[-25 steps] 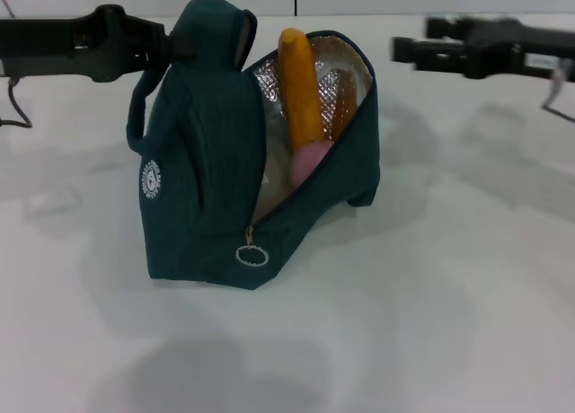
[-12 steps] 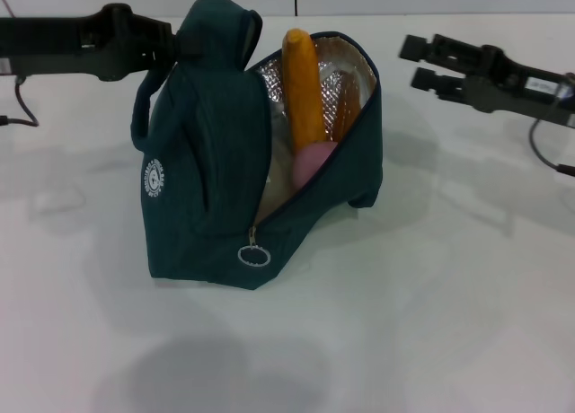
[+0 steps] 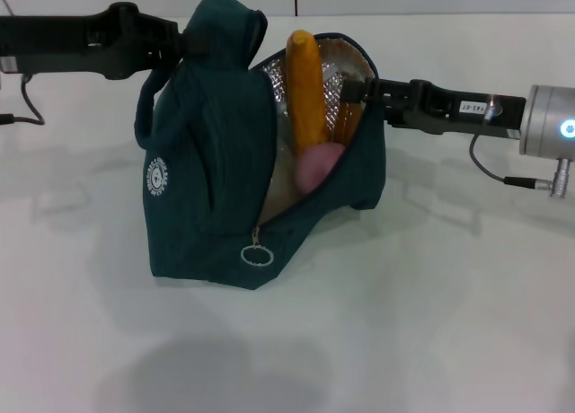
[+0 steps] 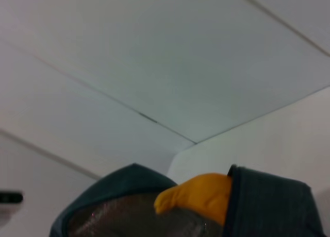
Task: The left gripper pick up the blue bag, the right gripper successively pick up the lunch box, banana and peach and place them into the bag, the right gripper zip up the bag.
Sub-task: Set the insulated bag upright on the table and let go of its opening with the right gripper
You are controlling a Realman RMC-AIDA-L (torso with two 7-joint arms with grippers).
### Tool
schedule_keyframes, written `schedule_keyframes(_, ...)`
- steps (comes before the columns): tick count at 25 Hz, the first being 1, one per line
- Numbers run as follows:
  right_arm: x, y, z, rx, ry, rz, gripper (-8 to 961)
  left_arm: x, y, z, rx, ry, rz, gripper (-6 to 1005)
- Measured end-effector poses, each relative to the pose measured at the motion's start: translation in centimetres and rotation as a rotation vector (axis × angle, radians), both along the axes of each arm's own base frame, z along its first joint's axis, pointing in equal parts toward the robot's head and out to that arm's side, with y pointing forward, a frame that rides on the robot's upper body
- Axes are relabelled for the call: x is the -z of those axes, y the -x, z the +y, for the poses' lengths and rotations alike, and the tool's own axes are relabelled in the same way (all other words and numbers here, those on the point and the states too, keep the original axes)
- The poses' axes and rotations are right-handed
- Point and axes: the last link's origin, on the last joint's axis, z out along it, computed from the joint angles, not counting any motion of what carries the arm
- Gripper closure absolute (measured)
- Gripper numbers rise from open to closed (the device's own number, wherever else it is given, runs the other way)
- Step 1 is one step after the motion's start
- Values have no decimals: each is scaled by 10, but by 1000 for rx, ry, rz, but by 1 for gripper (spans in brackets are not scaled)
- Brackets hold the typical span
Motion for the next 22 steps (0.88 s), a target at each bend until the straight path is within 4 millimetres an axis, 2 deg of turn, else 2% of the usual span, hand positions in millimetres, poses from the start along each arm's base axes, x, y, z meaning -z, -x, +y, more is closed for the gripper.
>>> schedule_keyframes(9, -2, 5, -1, -116, -46, -44, 186, 1, -1, 0, 4, 1, 0, 968)
schedule_keyframes(14, -1, 5, -2, -119, -48, -45, 433, 1, -3, 1, 12, 0, 1, 968)
schedule_keyframes(22, -5, 8, -1, -166, -79, -45, 674, 0, -4, 2, 17, -4, 1, 968)
